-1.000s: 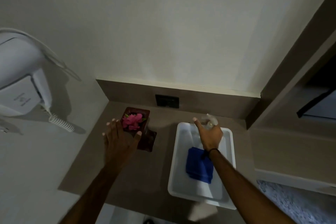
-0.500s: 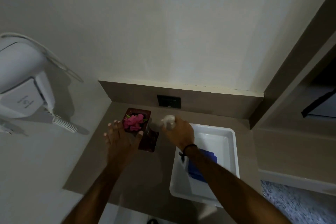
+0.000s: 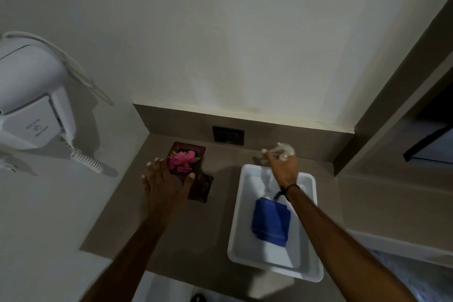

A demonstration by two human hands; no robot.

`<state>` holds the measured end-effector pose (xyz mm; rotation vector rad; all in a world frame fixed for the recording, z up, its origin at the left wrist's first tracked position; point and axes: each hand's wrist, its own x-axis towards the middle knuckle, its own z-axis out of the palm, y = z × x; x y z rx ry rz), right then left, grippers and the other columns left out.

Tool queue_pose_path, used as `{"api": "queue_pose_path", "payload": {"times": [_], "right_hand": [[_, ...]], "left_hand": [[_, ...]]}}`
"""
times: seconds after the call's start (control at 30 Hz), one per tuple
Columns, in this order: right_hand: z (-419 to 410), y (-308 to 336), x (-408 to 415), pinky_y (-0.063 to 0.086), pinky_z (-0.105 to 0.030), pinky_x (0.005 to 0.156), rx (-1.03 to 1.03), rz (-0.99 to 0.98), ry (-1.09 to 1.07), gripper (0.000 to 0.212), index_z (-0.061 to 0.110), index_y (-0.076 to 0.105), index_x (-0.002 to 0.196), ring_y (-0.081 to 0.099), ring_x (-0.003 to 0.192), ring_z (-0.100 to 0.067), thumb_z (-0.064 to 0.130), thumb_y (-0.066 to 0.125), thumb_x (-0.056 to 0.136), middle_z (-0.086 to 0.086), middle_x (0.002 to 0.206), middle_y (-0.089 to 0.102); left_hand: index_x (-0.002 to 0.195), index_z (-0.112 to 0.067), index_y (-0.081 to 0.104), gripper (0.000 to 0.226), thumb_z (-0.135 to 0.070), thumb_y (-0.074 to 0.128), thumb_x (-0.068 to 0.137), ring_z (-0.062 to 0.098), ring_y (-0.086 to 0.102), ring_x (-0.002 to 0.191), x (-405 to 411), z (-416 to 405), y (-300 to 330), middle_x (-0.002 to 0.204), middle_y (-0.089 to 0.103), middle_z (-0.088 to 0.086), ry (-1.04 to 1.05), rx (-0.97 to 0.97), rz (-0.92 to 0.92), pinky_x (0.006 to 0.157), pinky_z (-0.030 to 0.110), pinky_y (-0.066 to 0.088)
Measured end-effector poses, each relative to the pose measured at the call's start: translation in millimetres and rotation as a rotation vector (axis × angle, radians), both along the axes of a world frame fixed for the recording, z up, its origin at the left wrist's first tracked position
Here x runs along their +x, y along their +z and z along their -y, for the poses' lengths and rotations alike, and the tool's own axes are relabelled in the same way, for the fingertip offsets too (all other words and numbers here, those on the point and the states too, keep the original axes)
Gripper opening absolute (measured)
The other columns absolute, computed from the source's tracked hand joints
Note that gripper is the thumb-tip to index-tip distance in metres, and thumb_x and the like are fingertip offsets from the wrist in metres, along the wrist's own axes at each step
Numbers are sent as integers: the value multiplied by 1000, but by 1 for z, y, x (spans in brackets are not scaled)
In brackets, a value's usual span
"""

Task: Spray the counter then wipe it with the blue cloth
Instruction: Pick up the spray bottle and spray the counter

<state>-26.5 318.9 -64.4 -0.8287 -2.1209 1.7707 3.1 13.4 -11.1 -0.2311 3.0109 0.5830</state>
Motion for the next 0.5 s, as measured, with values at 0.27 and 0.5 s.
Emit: {"api": "queue_pose_path", "payload": {"times": [0.27,0.5], "right_hand": [[-23,-23,24,45,-22,80,36,23,-58,16,19,59,107,65,104,-26,25,63,94,3,100,61],[-20,-31,73,51,-43,101,153,230,-86,79,19,45,129,58,113,-21,43,86,67,-2,126,58]], "left_hand": [[161,-5,1,108,-72,40,87,32,-5,160,0,0,-1,172,1,17,7,50,-5,129,50,-2],[161,-5,-1,106,-70,42,89,33,-7,160,0,0,-4,172,-2,17,3,65,-2,129,51,-3]]}}
